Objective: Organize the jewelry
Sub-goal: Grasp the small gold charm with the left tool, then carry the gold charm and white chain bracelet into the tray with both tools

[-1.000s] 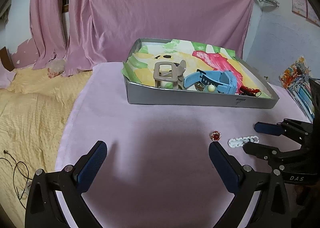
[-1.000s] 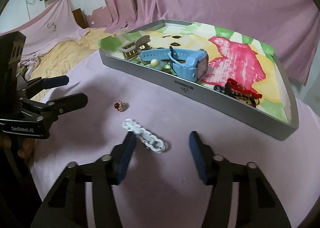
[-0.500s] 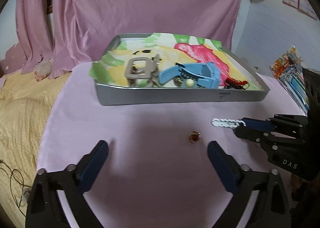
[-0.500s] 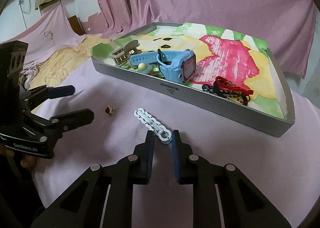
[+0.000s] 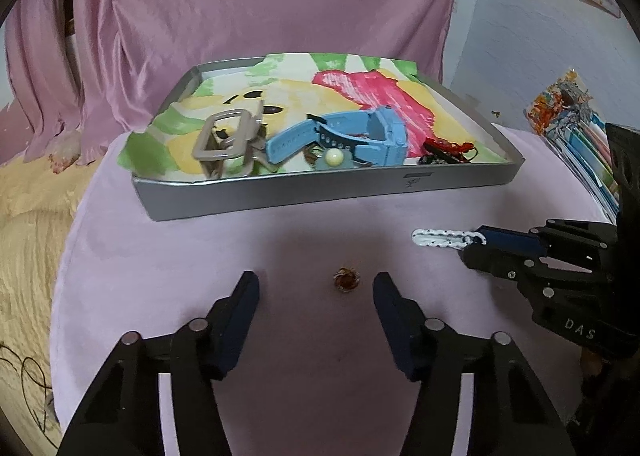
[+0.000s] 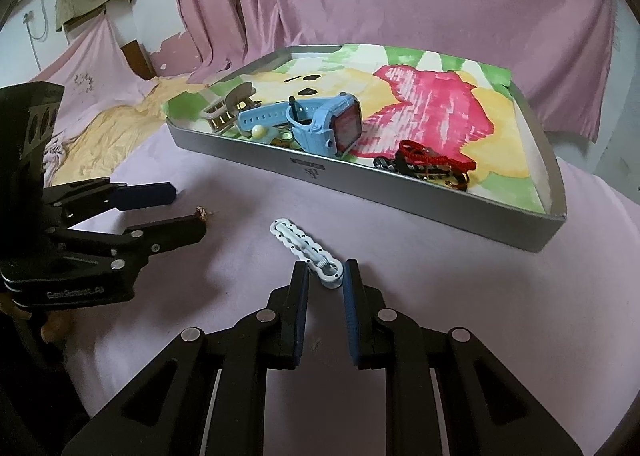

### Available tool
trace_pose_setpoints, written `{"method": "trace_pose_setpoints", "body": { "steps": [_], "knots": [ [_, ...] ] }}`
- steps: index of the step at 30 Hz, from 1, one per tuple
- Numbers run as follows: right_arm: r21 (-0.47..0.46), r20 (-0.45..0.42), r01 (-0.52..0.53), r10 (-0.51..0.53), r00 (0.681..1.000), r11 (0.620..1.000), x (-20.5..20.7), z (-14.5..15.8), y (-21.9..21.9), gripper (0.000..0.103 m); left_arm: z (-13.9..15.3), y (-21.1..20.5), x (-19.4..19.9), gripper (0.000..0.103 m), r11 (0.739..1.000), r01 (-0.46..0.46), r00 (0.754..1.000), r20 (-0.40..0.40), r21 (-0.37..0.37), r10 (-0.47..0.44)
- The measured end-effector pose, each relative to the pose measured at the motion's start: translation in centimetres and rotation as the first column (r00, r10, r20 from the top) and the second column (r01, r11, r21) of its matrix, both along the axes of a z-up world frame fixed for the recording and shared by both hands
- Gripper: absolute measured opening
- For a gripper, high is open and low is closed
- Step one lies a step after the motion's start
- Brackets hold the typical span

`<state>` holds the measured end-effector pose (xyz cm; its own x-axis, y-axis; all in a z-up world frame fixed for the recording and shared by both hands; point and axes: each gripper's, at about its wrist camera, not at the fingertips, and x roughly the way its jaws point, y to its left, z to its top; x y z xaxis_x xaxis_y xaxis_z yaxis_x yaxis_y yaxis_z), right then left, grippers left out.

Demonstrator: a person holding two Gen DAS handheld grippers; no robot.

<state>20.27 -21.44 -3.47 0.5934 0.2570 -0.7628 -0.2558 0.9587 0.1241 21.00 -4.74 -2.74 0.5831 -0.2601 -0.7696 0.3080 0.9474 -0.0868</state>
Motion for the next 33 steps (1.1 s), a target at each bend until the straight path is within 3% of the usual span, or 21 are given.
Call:
{"method": "trace_pose_setpoints", "body": {
  "steps": [10,15,33],
  "knots": [
    [0.010,-0.003,0.012,-0.012,1.000,1.000,-0.3,-0.2,0.1,0.015,0.1,-1.0,0.1,0.023,0.999,0.032,0.999,0.005,0.006,-0.032],
    [0.011,-0.003,0.014,-0.014,1.000,1.000,-0.3,-0.2,0.1,0.015,0.0,-1.4,0.2,0.014,0.999,0.047,0.999,0.001,0.008,-0.047],
    [0.034,0.012,0.010,-0.010,1.000,0.999,-0.7,0.1,0.5,0.015,0.2,-0.9,-0.1,0.014,0.999,0.024,1.000,0.013,-0.027,-0.024]
  ]
}}
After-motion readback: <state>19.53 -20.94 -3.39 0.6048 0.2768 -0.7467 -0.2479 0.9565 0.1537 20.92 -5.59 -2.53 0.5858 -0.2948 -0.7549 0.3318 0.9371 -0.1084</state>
